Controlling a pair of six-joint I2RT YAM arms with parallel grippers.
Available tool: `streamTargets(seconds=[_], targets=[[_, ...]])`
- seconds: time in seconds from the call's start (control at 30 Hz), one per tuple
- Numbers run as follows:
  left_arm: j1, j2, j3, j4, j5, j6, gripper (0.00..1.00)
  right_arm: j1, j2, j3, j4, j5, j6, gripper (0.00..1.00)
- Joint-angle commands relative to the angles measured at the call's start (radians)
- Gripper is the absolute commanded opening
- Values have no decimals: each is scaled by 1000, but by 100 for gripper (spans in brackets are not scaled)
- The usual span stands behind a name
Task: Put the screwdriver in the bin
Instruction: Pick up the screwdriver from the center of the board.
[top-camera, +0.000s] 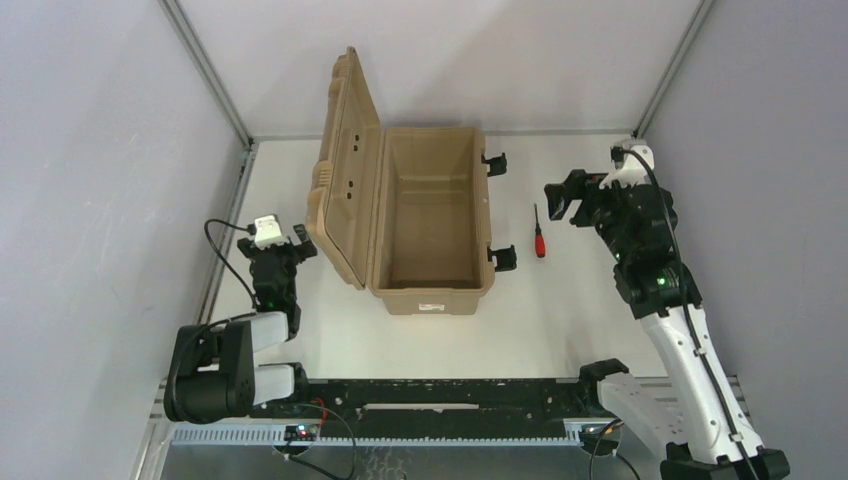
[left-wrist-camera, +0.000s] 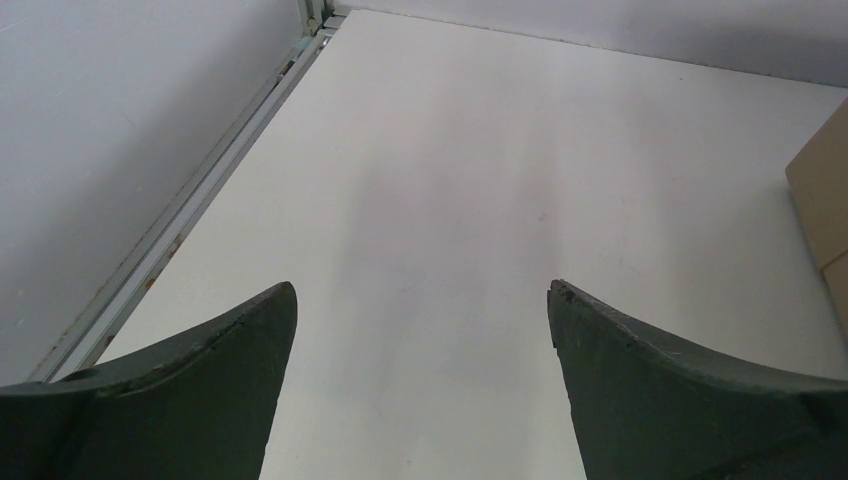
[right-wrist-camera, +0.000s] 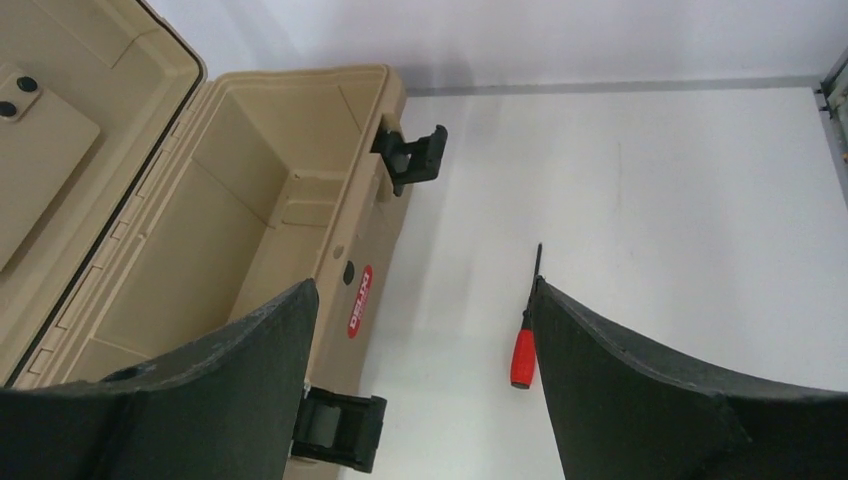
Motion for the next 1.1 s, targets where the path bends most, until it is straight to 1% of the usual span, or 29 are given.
streamTargets(seconds=[0.0,0.1,0.4,0.7,0.87,1.07], targets=[[2,-3,4,29,-1,15,100,17,67,128,-125,16,-7,85],[1,-3,4,29,-1,14,100,19,132,214,-202,52,3,85],[2,-3,5,29,-2,14,100,22,355,423,-399,67,18,85],[2,-3,5,29,-1,14,100,19,584,583,-568,41,37,84],[2,-3,6,29,-2,14,100,-1,710,616,-607,38,54,83],[2,-3,4,29,-1,15,100,-24,830,592,-599,37,64,80]])
